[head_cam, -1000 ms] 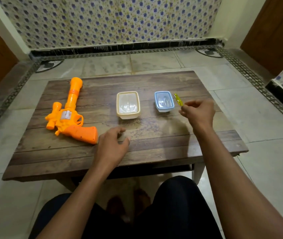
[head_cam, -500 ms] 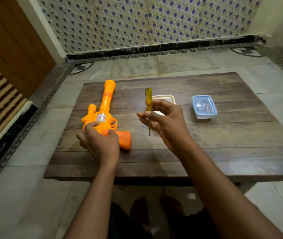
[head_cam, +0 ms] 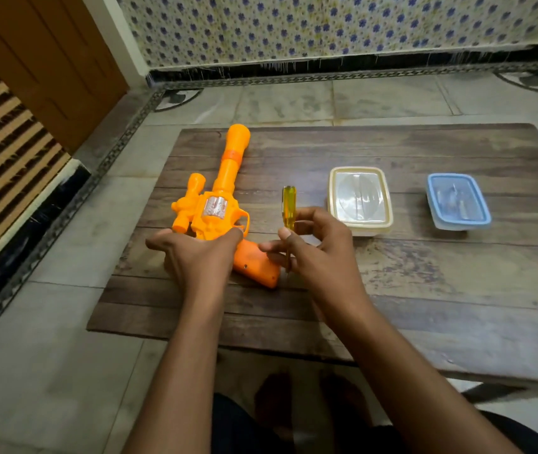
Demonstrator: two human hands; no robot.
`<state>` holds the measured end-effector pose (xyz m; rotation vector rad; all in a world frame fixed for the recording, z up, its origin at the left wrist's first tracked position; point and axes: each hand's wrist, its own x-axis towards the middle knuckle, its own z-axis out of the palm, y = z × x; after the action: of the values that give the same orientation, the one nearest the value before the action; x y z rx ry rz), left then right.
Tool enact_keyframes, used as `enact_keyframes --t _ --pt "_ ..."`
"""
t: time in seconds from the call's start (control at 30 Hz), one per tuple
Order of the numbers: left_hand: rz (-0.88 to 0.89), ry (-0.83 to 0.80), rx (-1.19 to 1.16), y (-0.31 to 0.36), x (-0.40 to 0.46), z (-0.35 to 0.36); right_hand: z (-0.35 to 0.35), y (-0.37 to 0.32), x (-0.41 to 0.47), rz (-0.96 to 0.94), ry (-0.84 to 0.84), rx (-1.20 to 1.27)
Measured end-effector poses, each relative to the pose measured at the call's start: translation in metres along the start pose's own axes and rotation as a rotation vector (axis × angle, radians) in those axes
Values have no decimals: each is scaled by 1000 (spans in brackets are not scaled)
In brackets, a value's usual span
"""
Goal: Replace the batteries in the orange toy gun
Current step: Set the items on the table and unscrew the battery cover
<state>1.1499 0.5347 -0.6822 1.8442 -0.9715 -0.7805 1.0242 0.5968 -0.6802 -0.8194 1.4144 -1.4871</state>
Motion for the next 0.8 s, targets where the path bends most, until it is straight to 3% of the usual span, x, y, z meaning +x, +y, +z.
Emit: enact_keyframes --t 0.23,0.37,0.67,0.8 --pt "-6 -109 -114 -10 4 6 4 -5 10 74 -36 117" --pt "-38 -164 -209 -10 2 13 6 -7 18 14 6 113" --pt "-136 -231 -571 -5 1 15 6 -23 24 -74 26 462" --pt "-167 -319 -707 -2 -2 17 2 -28 17 -196 -52 391"
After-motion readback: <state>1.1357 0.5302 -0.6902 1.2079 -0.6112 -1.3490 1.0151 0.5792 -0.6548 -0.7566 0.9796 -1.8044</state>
